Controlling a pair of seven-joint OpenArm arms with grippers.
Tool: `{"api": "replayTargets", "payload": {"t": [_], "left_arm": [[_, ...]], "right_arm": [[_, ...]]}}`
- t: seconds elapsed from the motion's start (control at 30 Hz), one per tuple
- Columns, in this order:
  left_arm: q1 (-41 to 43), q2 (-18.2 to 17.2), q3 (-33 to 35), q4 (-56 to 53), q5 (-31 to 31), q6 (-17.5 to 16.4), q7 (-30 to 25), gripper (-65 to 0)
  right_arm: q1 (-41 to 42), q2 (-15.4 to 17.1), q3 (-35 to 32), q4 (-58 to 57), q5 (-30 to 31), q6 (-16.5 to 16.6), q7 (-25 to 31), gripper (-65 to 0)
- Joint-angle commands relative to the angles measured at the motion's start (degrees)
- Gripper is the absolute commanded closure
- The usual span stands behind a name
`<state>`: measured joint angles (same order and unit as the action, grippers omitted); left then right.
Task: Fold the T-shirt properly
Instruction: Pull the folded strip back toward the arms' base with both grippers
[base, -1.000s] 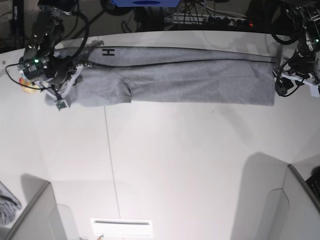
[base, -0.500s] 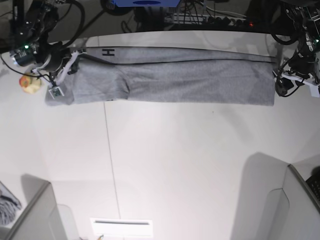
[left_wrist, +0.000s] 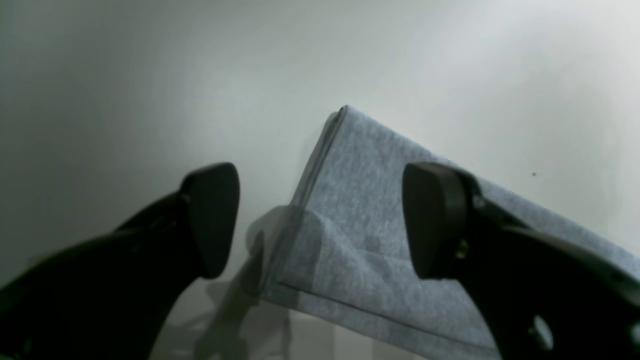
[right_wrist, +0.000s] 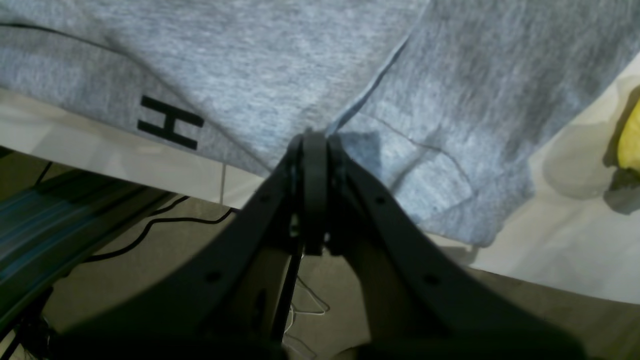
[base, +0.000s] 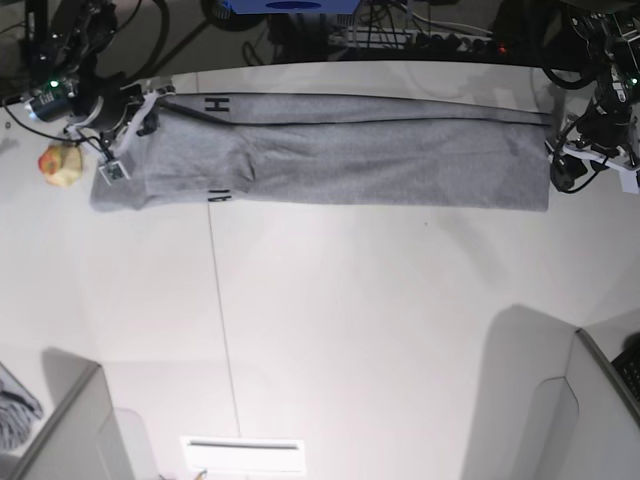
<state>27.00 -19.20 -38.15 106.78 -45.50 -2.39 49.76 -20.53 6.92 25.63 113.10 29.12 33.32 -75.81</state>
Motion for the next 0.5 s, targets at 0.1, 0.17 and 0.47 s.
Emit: {"api": "replayTargets", "payload": {"t": [0.1, 0.17, 0.47], "left_arm": [[0.1, -0.9, -0.1, 0.8, -0.4, -0.1, -1.1, -49.2], [0.1, -0.9, 0.0, 0.8, -0.4, -0.1, -1.1, -49.2], [-0.7, 1.3, 0.0, 0.8, -0.4, -0.1, -1.1, -7.4]], "right_arm": [[-0.6, 0.7, 0.3, 0.7, 0.2, 0.1, 0.6, 0.0], [-0.6, 0.7, 0.2, 0.5, 0.2, 0.1, 0.6, 0.0], [-0.5, 1.7, 0.4, 0.8, 0.2, 0.1, 2.4, -12.9]]}}
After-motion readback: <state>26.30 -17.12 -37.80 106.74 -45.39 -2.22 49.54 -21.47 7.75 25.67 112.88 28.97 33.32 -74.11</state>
